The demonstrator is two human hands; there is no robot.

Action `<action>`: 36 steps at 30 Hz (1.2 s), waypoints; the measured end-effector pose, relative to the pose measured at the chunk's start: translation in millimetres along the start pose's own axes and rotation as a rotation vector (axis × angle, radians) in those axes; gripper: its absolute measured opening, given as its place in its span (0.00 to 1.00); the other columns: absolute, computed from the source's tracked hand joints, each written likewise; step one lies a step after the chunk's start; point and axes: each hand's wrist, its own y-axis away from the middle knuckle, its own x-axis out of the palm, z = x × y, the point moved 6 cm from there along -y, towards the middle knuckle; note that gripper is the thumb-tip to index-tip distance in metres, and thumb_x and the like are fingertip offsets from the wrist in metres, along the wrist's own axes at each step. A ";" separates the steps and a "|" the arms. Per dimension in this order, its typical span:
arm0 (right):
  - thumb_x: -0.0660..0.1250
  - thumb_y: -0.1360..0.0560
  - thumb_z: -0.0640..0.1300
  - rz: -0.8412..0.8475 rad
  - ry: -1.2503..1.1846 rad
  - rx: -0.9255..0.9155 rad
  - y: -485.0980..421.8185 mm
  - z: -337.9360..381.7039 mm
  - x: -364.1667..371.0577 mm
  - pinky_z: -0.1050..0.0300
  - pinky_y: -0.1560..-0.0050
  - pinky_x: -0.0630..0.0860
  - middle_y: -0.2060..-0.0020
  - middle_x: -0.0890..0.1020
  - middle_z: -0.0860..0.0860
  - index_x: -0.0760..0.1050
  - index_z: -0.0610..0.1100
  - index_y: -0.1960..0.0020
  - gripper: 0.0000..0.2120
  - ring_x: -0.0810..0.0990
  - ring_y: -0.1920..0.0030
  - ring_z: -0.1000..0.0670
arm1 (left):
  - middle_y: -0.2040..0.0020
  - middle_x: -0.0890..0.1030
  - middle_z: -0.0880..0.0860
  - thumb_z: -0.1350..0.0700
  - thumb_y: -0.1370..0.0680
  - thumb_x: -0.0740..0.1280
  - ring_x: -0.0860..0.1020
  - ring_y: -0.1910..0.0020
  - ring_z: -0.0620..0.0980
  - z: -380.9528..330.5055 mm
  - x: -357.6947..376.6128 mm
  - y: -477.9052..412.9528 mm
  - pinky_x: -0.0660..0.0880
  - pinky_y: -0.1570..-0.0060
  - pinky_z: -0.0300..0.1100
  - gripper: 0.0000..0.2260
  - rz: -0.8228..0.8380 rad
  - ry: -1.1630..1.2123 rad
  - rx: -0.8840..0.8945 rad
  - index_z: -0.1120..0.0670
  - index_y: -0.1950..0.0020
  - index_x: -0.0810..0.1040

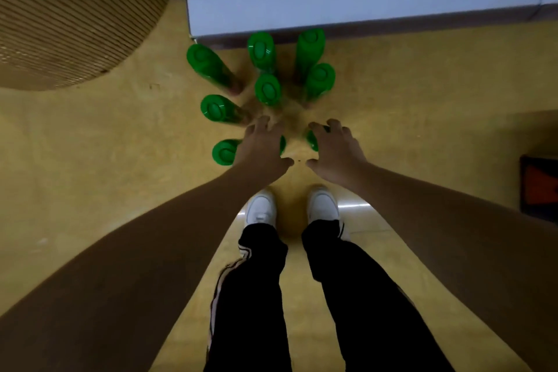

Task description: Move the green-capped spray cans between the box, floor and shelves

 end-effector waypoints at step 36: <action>0.80 0.35 0.49 -0.480 -0.193 0.148 402.5 -24.7 -379.7 0.55 0.54 0.74 0.45 0.81 0.47 0.77 0.47 0.36 0.29 0.79 0.45 0.44 | 0.50 0.78 0.57 0.53 0.31 0.76 0.77 0.52 0.57 -358.4 -358.5 277.3 0.70 0.62 0.46 0.26 -0.131 -0.475 0.766 0.55 0.35 0.76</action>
